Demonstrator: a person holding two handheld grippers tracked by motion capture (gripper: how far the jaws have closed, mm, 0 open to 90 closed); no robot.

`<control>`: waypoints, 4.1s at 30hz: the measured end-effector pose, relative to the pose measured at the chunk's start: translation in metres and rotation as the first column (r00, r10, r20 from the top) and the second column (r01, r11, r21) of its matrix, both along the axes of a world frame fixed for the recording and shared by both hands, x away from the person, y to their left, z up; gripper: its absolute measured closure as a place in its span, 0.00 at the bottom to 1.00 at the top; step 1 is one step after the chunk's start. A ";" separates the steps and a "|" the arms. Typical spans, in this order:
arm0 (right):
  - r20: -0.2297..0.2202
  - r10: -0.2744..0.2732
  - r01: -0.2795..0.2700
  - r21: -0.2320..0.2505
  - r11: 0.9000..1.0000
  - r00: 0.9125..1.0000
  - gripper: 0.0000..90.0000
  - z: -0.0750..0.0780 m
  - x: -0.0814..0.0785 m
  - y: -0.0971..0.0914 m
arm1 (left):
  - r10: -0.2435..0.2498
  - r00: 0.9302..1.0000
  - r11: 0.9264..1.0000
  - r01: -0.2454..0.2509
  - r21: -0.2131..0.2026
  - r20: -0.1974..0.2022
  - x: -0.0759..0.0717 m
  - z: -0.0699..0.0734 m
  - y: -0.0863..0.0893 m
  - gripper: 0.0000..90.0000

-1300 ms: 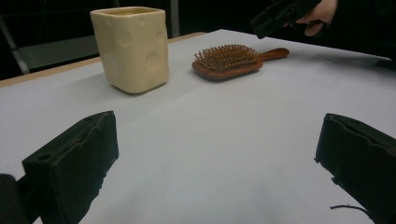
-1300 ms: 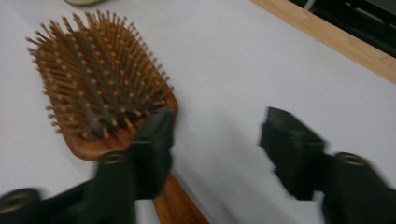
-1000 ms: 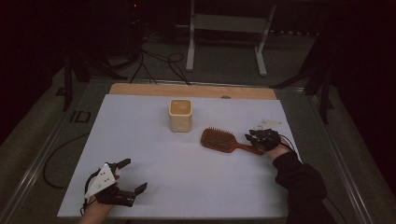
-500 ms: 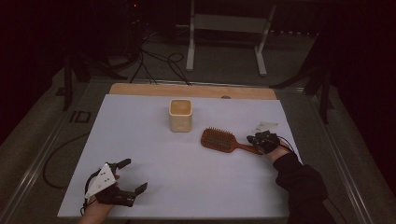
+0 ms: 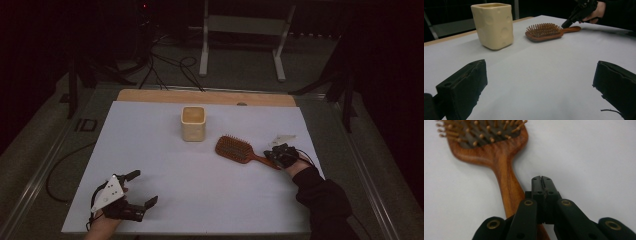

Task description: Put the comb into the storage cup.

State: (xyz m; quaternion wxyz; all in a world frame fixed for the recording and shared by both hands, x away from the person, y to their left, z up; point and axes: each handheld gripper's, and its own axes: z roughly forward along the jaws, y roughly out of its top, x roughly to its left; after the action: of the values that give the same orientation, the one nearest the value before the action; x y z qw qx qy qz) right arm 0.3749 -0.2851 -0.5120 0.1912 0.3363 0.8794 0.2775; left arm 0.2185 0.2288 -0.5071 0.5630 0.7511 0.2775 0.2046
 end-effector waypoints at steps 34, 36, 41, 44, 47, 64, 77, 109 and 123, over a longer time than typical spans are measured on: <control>-0.037 0.017 -0.016 0.018 1.000 0.999 1.00 -0.002 -0.043 0.021 | -0.006 1.000 1.000 0.006 -0.003 -0.003 0.000 0.000 0.000 0.00; -0.033 0.014 -0.013 0.015 1.000 0.999 1.00 -0.002 -0.043 0.022 | -0.006 1.000 1.000 0.005 -0.004 -0.002 0.000 0.000 0.000 0.00; -0.040 0.019 -0.018 0.020 1.000 0.999 1.00 -0.001 -0.043 0.024 | -0.006 1.000 1.000 0.006 -0.006 -0.002 0.000 0.000 0.000 0.00; -0.026 0.014 -0.014 0.015 1.000 1.000 1.00 0.001 -0.042 0.023 | -0.006 1.000 1.000 0.006 -0.004 -0.003 0.000 0.000 0.000 0.00; -0.010 -0.004 0.004 0.021 1.000 1.000 1.00 0.010 -0.042 0.021 | -0.005 1.000 1.000 0.005 -0.007 -0.003 0.001 0.000 0.000 0.00; -0.002 -0.084 0.084 0.052 0.995 0.996 0.74 0.053 -0.050 0.043 | -0.006 1.000 1.000 0.006 -0.004 -0.004 0.000 0.000 0.000 0.00; -0.088 -0.104 0.107 0.033 0.994 0.991 0.15 0.050 -0.042 0.063 | -0.009 1.000 1.000 0.009 -0.003 -0.003 0.000 0.000 -0.001 0.00; -0.348 -0.285 0.256 -0.127 0.958 0.893 0.45 0.024 0.000 0.079 | -0.009 1.000 1.000 0.009 -0.009 -0.005 0.000 0.001 0.000 0.00; -0.384 -0.303 0.240 -0.203 0.949 0.872 0.71 0.019 0.009 0.090 | -0.009 1.000 1.000 0.009 -0.008 -0.008 0.000 0.001 0.000 0.00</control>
State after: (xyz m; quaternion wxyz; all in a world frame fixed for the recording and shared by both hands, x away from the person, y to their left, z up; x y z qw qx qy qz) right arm 0.3836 -0.1956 -0.4927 0.0638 0.4921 0.8619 0.1043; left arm 0.2183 0.2288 -0.5061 0.5660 0.7508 0.2771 0.1978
